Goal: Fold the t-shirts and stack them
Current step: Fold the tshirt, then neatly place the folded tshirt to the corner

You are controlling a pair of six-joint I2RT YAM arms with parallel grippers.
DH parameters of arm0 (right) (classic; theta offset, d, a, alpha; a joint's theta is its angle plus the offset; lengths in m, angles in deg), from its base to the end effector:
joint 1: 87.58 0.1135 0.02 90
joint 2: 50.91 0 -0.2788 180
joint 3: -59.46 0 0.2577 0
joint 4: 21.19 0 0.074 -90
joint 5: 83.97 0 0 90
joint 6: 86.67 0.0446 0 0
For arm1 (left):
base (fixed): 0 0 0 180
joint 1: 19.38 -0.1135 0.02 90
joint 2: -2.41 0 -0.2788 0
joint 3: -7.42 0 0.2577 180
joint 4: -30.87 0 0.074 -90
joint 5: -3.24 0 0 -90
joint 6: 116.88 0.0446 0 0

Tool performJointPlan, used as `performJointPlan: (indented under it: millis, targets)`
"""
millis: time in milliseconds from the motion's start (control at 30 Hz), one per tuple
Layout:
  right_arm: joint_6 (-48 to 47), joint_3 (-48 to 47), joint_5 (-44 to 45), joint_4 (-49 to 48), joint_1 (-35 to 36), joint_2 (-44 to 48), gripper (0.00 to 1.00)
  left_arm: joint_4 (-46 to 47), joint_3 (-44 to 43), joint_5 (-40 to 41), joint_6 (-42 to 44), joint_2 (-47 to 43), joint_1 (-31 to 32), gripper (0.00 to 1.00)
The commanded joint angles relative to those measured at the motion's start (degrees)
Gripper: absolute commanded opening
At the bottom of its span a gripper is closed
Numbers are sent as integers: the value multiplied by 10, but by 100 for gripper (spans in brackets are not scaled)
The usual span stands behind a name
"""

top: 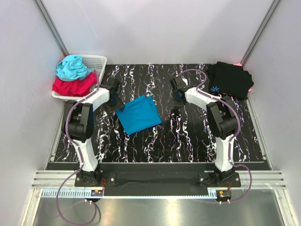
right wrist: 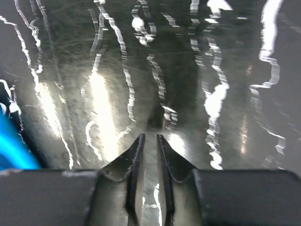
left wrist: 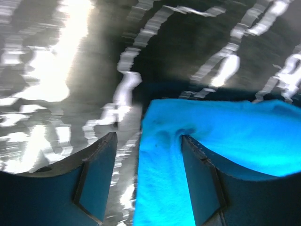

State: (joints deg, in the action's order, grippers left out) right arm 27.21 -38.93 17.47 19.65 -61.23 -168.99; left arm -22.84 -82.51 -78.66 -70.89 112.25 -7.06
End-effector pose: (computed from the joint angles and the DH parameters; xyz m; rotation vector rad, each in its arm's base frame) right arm 0.4088 0.1926 0.1702 0.0124 2.5941 0.0543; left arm 0.3826 -0.0771 0.1746 -0.7986 2.7084 -0.0156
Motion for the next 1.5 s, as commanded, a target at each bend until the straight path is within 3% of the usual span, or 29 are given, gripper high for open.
performJointPlan:
  millis: [0,300,567,667,800,967,1200,1467]
  targets:
    - [-28,9,10,20,-2,72,25,-15,0,11,39,-40,-7,62]
    - [-42,18,-77,14,-1,123,28,-3,7,-37,70,-102,1,64]
    - [-95,10,-266,6,6,95,31,-3,47,-33,65,-174,9,64]
    - [-103,23,-281,-18,7,84,44,10,83,-41,52,-213,9,64]
    - [-90,9,-294,-26,5,54,49,56,139,-104,29,-235,9,64]
    - [-81,-23,-353,-44,5,-7,57,118,184,-179,13,-231,9,64]
    - [-79,-58,-400,-84,5,-47,60,147,192,-220,9,-213,9,65]
    - [-36,-59,-513,-163,-9,-84,61,157,186,-237,2,-185,9,65]
